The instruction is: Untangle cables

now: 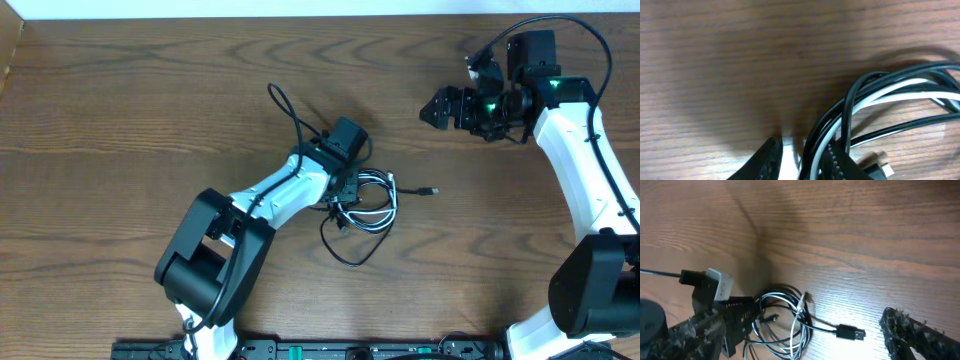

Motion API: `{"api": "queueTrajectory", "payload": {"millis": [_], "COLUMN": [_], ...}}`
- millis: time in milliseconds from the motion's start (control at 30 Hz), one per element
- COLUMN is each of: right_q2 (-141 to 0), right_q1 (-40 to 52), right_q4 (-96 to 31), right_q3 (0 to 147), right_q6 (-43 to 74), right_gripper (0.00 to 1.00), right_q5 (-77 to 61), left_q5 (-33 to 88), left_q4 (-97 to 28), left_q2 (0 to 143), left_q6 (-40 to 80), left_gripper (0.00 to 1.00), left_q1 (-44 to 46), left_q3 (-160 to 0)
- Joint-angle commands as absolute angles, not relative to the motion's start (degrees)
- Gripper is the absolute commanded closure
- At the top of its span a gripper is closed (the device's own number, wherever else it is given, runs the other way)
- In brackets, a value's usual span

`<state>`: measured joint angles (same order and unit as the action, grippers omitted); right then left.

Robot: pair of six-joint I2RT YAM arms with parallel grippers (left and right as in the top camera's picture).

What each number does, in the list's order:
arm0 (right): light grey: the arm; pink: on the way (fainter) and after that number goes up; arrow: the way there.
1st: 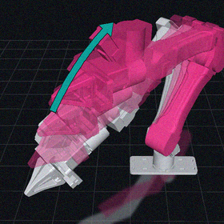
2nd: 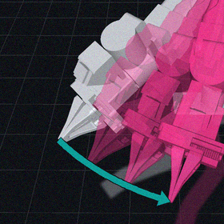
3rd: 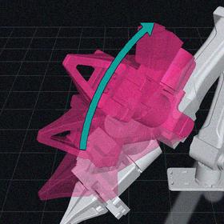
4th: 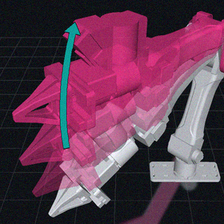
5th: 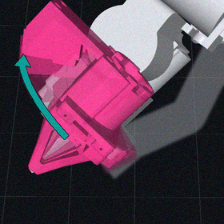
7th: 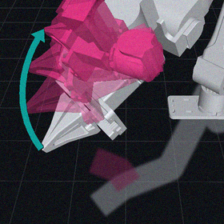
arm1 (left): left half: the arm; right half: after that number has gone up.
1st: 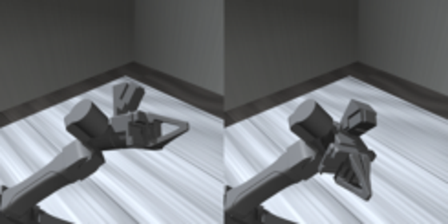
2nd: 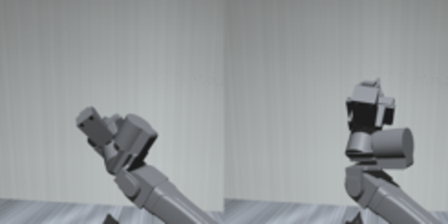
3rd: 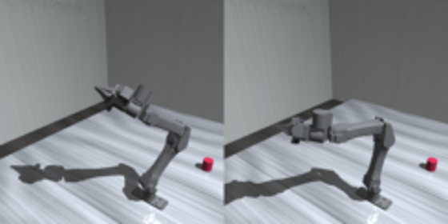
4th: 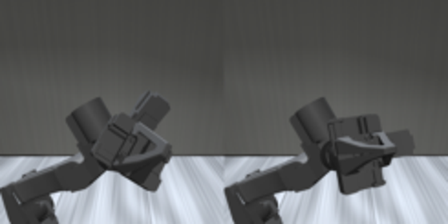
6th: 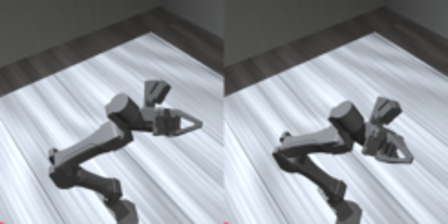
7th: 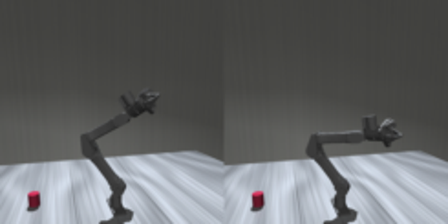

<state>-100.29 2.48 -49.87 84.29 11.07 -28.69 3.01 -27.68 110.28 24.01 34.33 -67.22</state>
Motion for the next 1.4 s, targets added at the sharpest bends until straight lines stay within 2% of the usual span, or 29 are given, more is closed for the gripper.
{"api": "queueTrajectory", "payload": {"millis": [0,133,200,367,500,667,867,1100,1367], "right_q2": [-100.47,-100.47,-100.47,-100.47,-100.47,-100.47,-100.47,-100.47,-100.47], "right_q1": [2.72,2.72,2.72,2.72,2.72,2.72,2.81,5.41,12.62], "right_q4": [-50.00,-50.41,-50.41,-50.92,-51.24,-50.35,-45.34,-41.78,-30.09], "right_q3": [84.29,84.31,84.29,84.31,84.31,84.31,84.31,84.31,84.31], "right_q6": [9.98,9.98,9.98,10.00,9.96,7.51,6.57,8.93,24.01], "right_gripper": [0.04,0.04,0.04,0.05,0.09,0.20,0.36,0.40,0.49], "right_q5": [-27.97,-27.94,-27.97,-28.08,-30.92,-41.45,-57.23,-60.58,-53.76], "left_q5": [1.87,1.85,1.93,2.81,10.76,30.24,44.14,48.01,41.23], "left_q4": [-27.53,-27.16,-26.63,-25.69,-22.87,-17.37,-16.95,-11.79,-7.77], "left_q2": [111.50,111.90,112.12,108.99,100.29,87.20,85.14,85.19,85.73], "left_q6": [27.99,31.46,31.73,30.44,21.61,20.73,21.69,24.82,36.86], "left_gripper": [0.70,0.72,0.93,0.93,0.93,0.93,0.93,0.93,0.93], "left_q1": [35.66,35.44,35.44,34.92,33.76,28.84,22.96,18.68,16.40], "left_q3": [-64.97,-64.93,-64.93,-66.02,-66.85,-66.85,-66.85,-66.85,-66.83]}}
